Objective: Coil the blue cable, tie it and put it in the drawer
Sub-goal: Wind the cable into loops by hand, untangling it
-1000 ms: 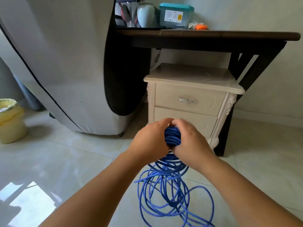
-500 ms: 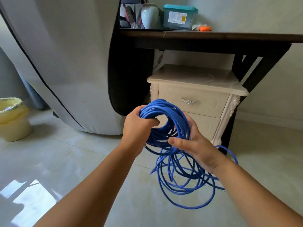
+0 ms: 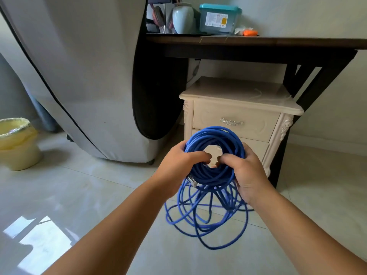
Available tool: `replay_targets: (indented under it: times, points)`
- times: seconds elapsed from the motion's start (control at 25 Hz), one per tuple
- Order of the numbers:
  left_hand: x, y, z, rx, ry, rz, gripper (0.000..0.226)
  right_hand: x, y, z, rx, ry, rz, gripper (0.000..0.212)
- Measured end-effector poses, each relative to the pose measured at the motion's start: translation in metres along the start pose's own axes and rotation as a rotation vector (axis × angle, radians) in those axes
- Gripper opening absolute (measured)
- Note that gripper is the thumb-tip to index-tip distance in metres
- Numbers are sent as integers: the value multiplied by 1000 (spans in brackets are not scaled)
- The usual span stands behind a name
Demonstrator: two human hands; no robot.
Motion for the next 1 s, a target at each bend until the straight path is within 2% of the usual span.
replay_targets:
  times: [0.08,0.16,0.28,0.36,0.48,0.56,0.64,0.72,0.88,1.0]
  points:
    - [8,10,2,-56,-28,117,71,3,-13,-1,101,13,-188,28]
    - [10,24,0,-188,-56,359,94,-2,-24,-5,191,-16,-473,31]
    - [-17,22,-7,-388,-169,875,99,-22,-30,-17,331,-127,-847,34]
    - [-25,21,-8,-487,-87,957,91,-31,-34,-26,425,-147,-939,34]
    - [-12,34,-6,-610,141,850,60,-24,-40,-31,410,-143,-758,51]
    - [-3,40,-5,-622,204,757,44,-16,-35,-26,265,-224,-542,69]
    - [4,43,-4,-589,231,656,38,-14,-23,-24,133,-335,-443,74]
    - [5,43,-5,-560,228,597,37,-17,-16,-28,91,-366,-361,65]
    - [0,38,-4,-474,157,550,36,-16,-13,-25,120,-181,-225,35]
    - [-1,28,4,-303,4,233,56,-4,-4,-11,18,-36,-76,26]
Point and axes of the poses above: each hand's wrist, its own z-axis towards the middle knuckle, its own x-axis out of the back of the hand, y = z × x, the point moved 8 cm from there along z, towards the middle knuckle, and after that the axes turned 4 degrees about -z, right-handed, at the moved point
